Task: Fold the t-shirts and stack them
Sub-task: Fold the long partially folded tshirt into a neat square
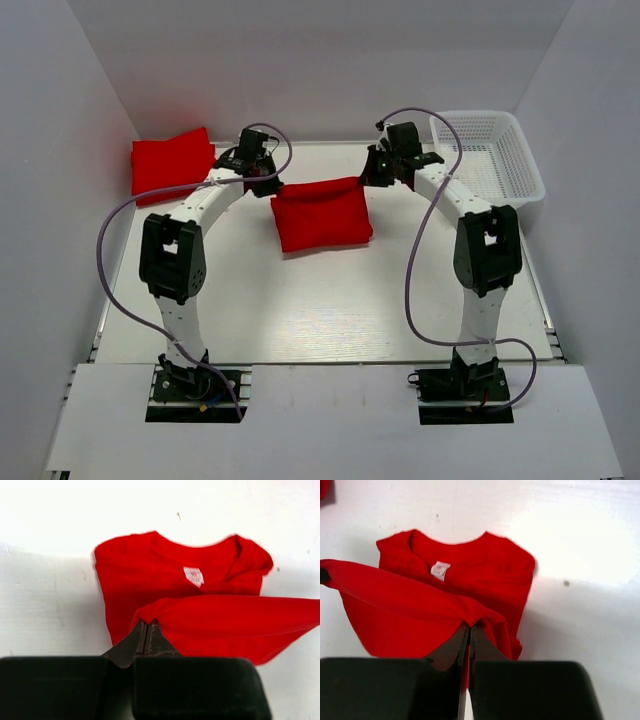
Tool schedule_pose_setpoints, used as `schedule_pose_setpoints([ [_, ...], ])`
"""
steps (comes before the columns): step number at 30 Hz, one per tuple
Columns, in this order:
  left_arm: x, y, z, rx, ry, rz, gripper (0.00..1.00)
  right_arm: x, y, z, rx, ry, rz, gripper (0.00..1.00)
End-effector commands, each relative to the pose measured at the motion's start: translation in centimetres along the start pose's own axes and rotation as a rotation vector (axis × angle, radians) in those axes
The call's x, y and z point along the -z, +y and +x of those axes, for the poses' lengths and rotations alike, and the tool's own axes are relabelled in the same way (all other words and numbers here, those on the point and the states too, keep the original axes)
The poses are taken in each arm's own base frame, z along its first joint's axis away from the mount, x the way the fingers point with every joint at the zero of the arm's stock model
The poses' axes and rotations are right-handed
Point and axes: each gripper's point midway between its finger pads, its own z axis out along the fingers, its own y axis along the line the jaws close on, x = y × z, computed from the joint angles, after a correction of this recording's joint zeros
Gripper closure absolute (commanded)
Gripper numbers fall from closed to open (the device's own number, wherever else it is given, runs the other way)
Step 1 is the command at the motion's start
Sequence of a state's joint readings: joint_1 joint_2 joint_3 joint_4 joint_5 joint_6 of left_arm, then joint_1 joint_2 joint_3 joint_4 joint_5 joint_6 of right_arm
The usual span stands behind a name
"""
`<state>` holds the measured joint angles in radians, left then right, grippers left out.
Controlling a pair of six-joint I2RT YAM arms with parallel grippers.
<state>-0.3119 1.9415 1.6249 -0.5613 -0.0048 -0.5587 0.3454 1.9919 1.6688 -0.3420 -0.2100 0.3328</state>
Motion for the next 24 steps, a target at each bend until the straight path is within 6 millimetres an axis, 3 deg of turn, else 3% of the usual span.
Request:
schedule_pose_setpoints([
  [1,0.3,0.0,-3.7,0.016,-0.108,-0.013,1.0,-0.4,0.8,-4.7,0.047,-0.14,-0.062,1.0],
  [2,0.1,-0.2,-4.0,0.007,-0.113,-0.011,1.0,-0.2,1.1,-5.6,0.051,-0.158,-0.074,1.0],
  [3,-0.8,0.1,-3.4,0.007,-0.095,-0.022,1.0,-1.4,0.6,-4.9,0.039,-0.129,-0.073,1.0],
  [10,-2.5,1.3,-3.9,0.02,-0.09,-0.05,1.0,-4.3,0.0,-4.2,0.018,-0.083,-0.127,1.0],
  [20,-4.9,3.0,-3.0,0.032,-0.056,-0.086,1.0,-7.2,-0.6,-3.5,-0.002,-0.06,-0.165,0.99],
  [21,-4.6,2.4,-3.7,0.032,-0.069,-0.067,0.95,-7.3,-0.3,-3.8,0.001,-0.066,-0.179,0.94],
  [22,-5.0,2.5,-3.4,0.043,-0.058,-0.074,0.76,-7.4,-0.2,-3.8,0.0,-0.063,-0.189,0.87],
  [23,-4.9,2.5,-3.6,0.043,-0.058,-0.074,0.49,-8.1,-0.4,-3.6,-0.004,-0.058,-0.194,0.77],
  [24,-4.9,2.5,-3.6,0.043,-0.058,-0.074,0.01,-8.0,-0.3,-3.9,-0.001,-0.059,-0.196,0.59],
])
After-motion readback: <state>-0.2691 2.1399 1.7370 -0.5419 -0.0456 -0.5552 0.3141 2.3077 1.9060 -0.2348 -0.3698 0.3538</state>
